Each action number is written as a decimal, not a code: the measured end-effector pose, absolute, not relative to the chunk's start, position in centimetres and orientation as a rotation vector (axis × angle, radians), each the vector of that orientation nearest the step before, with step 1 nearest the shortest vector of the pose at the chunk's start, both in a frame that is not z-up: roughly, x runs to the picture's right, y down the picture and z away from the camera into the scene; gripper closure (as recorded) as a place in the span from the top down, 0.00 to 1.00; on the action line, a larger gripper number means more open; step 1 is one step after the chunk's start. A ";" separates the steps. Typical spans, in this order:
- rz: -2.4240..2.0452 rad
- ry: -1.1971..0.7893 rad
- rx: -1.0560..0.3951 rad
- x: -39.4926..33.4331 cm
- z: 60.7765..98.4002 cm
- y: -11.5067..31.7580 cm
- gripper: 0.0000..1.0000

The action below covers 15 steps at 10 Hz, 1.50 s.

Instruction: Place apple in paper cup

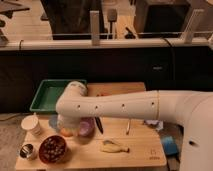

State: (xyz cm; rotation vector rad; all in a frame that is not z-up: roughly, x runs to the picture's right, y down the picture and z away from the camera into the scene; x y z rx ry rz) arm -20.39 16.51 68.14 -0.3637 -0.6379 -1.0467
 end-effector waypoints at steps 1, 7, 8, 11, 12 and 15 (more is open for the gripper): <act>-1.062 -0.649 -0.332 -21.9 68.4 15.5 0.00; -1.188 -0.821 -0.171 -31.7 69.1 10.0 0.00; -1.213 -0.850 -0.169 -33.1 69.2 9.7 0.00; -1.260 -0.926 -0.188 -36.2 69.6 9.5 0.00; -1.274 -0.947 -0.202 -36.9 69.8 9.6 0.00; -1.312 -1.000 -0.279 -38.9 70.0 10.4 0.12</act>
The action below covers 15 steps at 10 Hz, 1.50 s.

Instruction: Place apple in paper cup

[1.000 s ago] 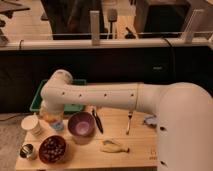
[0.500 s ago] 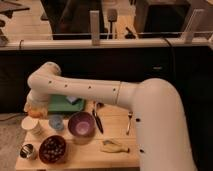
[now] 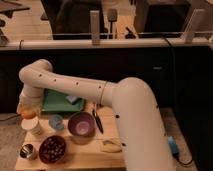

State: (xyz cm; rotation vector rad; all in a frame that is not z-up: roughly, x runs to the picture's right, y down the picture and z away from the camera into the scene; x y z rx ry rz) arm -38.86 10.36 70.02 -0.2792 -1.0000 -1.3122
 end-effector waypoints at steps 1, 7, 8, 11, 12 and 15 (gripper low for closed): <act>-1.322 -1.007 -0.308 -39.5 70.1 10.6 0.24; -1.320 -1.017 -0.374 -40.6 70.6 12.4 0.79; -1.316 -1.019 -0.378 -40.7 70.6 12.5 0.80; -1.312 -1.026 -0.382 -40.9 70.5 12.7 0.80; -1.305 -1.023 -0.380 -40.9 70.4 12.7 0.80; -1.273 -1.002 -0.387 -40.4 70.3 12.3 0.80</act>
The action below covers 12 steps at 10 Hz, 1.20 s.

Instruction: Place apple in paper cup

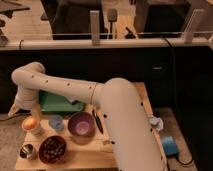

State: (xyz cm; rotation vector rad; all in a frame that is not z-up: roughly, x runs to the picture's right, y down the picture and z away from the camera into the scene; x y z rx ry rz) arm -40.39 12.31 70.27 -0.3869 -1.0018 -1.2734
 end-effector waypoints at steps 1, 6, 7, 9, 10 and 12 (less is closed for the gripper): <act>-1.267 -0.997 -0.389 -40.3 70.2 12.2 0.80; -1.265 -0.995 -0.389 -40.3 70.1 12.2 0.80; -1.265 -0.995 -0.389 -40.3 70.1 12.2 0.80; -1.265 -0.995 -0.389 -40.3 70.1 12.2 0.80; -1.265 -0.994 -0.389 -40.3 70.2 12.2 0.80; -1.264 -0.995 -0.390 -40.3 70.1 12.2 0.80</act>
